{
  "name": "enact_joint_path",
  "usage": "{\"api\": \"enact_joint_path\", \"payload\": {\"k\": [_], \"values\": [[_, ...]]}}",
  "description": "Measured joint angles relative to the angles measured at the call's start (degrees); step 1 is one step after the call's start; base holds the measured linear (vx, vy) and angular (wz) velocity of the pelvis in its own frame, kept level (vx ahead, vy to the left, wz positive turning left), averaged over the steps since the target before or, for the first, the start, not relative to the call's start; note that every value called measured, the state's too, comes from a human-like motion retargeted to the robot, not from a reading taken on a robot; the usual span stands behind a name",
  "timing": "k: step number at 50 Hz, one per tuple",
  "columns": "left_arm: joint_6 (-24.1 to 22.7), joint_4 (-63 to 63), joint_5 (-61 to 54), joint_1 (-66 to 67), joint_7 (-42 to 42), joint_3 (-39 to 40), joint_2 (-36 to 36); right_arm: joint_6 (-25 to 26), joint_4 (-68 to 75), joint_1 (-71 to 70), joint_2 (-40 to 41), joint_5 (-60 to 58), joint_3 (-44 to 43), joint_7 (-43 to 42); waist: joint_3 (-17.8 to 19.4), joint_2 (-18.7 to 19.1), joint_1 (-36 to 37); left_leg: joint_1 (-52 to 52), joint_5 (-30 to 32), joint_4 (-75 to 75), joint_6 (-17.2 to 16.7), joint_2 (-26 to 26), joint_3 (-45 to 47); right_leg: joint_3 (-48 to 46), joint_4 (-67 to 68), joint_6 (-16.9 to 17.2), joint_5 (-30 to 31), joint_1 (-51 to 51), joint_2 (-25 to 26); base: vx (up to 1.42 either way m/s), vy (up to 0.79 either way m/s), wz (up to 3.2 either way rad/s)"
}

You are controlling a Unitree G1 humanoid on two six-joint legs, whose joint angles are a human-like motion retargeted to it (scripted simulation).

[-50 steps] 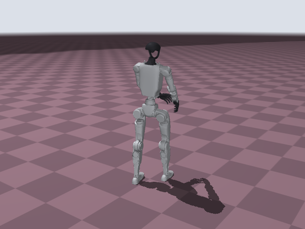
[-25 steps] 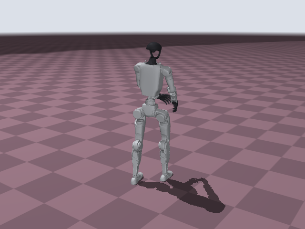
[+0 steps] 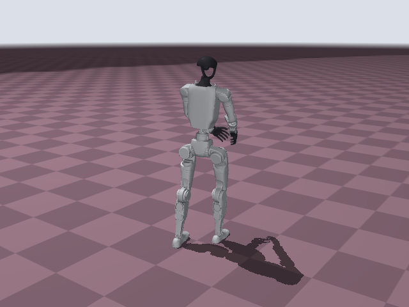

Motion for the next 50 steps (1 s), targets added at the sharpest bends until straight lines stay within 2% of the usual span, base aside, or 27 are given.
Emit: {"api": "enact_joint_path", "payload": {"k": [50], "values": [[0.7, 4.1, -4.8, 0.9, 0.1, 0.9, -3.5, 1.0, 6.6, -2.3, 2.1, -1.0, 0.2, -0.4, 0.1, -0.8, 1.9, 1.6, 0.8, -0.6, 0.3, 0.4, 0.1, 0.2, -0.4, 0.1, -0.9, 1.4, 0.6, 0.0, 0.0, 0.0]]}}
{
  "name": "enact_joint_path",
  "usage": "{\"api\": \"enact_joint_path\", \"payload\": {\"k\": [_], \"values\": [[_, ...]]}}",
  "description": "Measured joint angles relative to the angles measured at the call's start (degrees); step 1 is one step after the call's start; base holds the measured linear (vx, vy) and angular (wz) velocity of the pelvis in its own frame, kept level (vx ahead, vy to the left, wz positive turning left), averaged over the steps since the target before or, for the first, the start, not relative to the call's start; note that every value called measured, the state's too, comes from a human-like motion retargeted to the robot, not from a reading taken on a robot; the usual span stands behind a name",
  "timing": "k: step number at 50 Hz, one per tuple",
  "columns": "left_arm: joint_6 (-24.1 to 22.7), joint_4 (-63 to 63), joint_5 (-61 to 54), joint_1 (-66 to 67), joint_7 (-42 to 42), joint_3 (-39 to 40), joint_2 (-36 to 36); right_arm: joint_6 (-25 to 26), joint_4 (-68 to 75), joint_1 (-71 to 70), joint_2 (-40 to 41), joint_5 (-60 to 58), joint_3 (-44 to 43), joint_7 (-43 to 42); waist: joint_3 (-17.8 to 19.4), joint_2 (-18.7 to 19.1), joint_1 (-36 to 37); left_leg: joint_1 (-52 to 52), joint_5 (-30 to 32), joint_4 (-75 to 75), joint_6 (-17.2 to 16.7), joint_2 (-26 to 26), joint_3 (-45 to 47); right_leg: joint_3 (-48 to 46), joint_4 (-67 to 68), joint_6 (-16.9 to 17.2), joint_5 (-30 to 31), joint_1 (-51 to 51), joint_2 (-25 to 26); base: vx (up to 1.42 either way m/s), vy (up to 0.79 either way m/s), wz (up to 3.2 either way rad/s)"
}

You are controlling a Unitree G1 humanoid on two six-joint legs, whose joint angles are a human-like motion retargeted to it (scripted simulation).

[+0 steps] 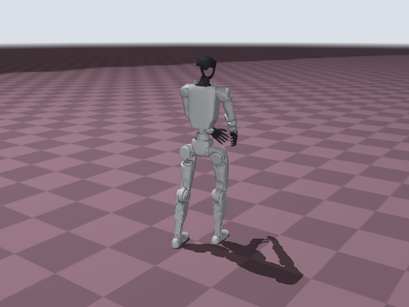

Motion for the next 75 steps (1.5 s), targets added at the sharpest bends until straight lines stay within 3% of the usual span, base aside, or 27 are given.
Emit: {"api": "enact_joint_path", "payload": {"k": [56, 65, 75], "values": [[-2.0, -3.3, 3.5, 3.6, 5.5, 2.8, 1.7, -2.9, -6.7, 0.8, 0.6, -0.6, 0.5, -2.8, 0.1, -0.2, 0.3, 0.5, -0.1, 0.4, -0.1, 0.5, 0.4, 1.1, 0.3, 0.2, -1.7, -0.1, 1.1, 0.0, 0.0, 0.0], [-3.0, -3.0, 4.8, 2.9, 9.1, 4.8, 1.6, -4.9, -12.7, -0.2, -0.9, -0.8, 0.7, -5.6, 0.1, 0.1, -0.3, 0.1, -0.3, 0.8, -0.4, 0.7, 0.4, 1.0, 0.1, 0.1, -2.0, -0.2, 1.4, 0.0, 0.0, 0.0], [-4.4, -8.1, 6.1, -2.5, 15.7, 12.9, 3.7, -7.9, -30.4, 2.8, -6.6, -3.3, 2.2, -7.4, 0.2, 0.6, -1.7, -0.4, -0.5, 1.4, -0.5, 0.8, 0.6, 0.6, -0.8, 0.5, -1.9, 0.0, 1.5, 0.0, 0.0, 0.0]]}}
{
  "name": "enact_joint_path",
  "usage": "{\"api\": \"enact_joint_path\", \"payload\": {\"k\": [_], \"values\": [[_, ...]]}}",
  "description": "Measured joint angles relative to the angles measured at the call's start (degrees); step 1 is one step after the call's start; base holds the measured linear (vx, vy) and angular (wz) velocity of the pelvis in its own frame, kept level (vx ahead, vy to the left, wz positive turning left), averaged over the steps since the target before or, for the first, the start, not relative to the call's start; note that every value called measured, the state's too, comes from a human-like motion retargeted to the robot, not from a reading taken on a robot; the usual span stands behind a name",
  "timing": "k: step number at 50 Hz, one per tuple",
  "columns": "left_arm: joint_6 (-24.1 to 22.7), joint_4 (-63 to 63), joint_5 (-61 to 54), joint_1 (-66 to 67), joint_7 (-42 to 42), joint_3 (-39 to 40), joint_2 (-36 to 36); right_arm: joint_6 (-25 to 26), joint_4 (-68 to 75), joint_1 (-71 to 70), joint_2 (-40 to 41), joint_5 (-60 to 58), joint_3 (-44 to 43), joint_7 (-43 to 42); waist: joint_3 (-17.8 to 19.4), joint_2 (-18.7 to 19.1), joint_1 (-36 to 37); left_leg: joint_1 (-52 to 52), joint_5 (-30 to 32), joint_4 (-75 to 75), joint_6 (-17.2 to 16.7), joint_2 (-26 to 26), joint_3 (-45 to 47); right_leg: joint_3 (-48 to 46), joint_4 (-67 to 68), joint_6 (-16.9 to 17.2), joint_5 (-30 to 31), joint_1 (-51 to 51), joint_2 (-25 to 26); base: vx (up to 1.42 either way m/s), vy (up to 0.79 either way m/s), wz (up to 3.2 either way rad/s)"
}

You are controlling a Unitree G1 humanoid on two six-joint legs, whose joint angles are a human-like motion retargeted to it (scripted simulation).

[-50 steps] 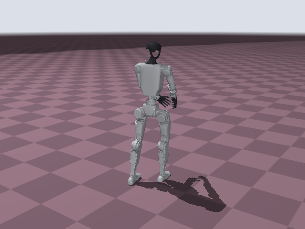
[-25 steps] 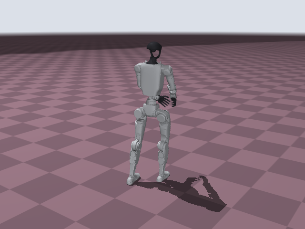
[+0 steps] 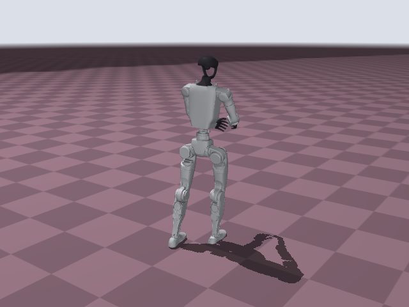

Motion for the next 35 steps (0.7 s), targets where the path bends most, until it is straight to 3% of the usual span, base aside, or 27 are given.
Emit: {"api": "enact_joint_path", "payload": {"k": [7, 12, 25, 35], "values": [[-0.1, -5.7, 1.1, -2.9, 3.2, 6.4, 2.3, -1.1, -13.1, 3.3, -5.2, -2.6, 1.4, 1.1, 0.1, 0.5, -1.1, -0.2, -0.1, 0.2, -0.1, 0.0, 0.1, -0.1, -0.7, 0.0, 0.2, 0.2, 0.1, 0.0, 0.0, 0.0], [0.2, -7.6, 2.7, -3.5, 2.7, 7.6, 3.5, -0.8, -14.7, 2.9, -6.5, -4.9, 1.6, 1.9, 0.1, 0.7, -1.3, -0.2, 0.1, 0.1, -0.2, 0.0, 0.5, 0.1, -1.1, 0.1, 0.5, 0.2, 0.2, 0.0, 0.0, 0.0], [1.1, 2.4, 8.1, 0.7, -7.6, -5.4, 1.4, 2.8, 13.3, -8.8, 1.1, -7.0, 2.4, 5.1, -0.7, 0.2, -0.8, 0.4, 0.2, -1.3, -0.6, 0.2, 2.3, 1.5, -1.2, 0.8, 1.4, -0.2, 0.7, 0.0, 0.0, 0.0], [0.4, 6.7, 12.0, 1.7, -9.1, -10.9, -0.2, 2.5, 17.9, -11.7, 2.8, -6.8, 1.5, 3.6, -0.7, 0.0, -0.9, 0.3, 0.3, -0.9, -0.5, 0.3, 2.9, 2.4, -2.2, 1.0, 2.1, 0.2, 0.9, 0.0, 0.0, 0.0]]}}
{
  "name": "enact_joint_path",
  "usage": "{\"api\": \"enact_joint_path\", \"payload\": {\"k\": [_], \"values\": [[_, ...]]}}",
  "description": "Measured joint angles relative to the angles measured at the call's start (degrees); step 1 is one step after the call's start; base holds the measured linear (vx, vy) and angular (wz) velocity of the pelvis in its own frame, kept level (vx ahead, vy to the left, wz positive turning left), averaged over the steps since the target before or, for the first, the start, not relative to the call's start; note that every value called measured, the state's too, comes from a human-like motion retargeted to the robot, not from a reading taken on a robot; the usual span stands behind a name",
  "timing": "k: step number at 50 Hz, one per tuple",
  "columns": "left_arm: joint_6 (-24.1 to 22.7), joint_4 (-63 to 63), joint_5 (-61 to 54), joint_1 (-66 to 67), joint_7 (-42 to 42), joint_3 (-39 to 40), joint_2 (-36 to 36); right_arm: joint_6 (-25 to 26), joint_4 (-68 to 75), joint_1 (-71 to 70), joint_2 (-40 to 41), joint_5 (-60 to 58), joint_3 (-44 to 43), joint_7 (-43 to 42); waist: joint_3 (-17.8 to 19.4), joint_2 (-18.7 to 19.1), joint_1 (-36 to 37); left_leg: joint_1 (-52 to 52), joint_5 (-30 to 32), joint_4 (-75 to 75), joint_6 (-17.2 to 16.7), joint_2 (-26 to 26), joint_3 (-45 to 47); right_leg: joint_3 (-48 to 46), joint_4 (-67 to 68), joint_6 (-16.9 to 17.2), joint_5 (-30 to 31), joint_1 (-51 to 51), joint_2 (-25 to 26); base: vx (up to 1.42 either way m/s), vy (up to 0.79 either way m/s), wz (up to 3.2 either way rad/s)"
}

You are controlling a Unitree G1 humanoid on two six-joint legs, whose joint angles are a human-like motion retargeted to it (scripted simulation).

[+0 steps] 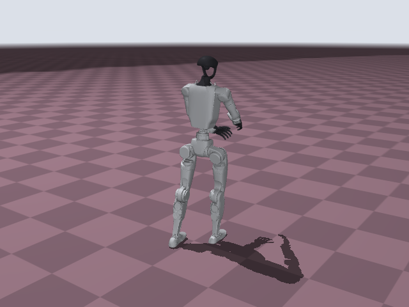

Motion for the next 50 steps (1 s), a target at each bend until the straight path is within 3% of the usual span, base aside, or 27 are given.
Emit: {"api": "enact_joint_path", "payload": {"k": [50], "values": [[0.1, 1.7, 1.1, -0.5, -0.7, -0.4, -0.3, 0.1, 3.1, 1.4, 1.0, 2.2, -3.2, -2.5, -0.3, -1.1, 0.0, 0.3, 0.6, 0.4, 0.5, -0.4, 0.7, 0.2, -1.2, 0.1, 0.7, 1.1, -0.5, 0.0, 0.0, 0.0]]}}
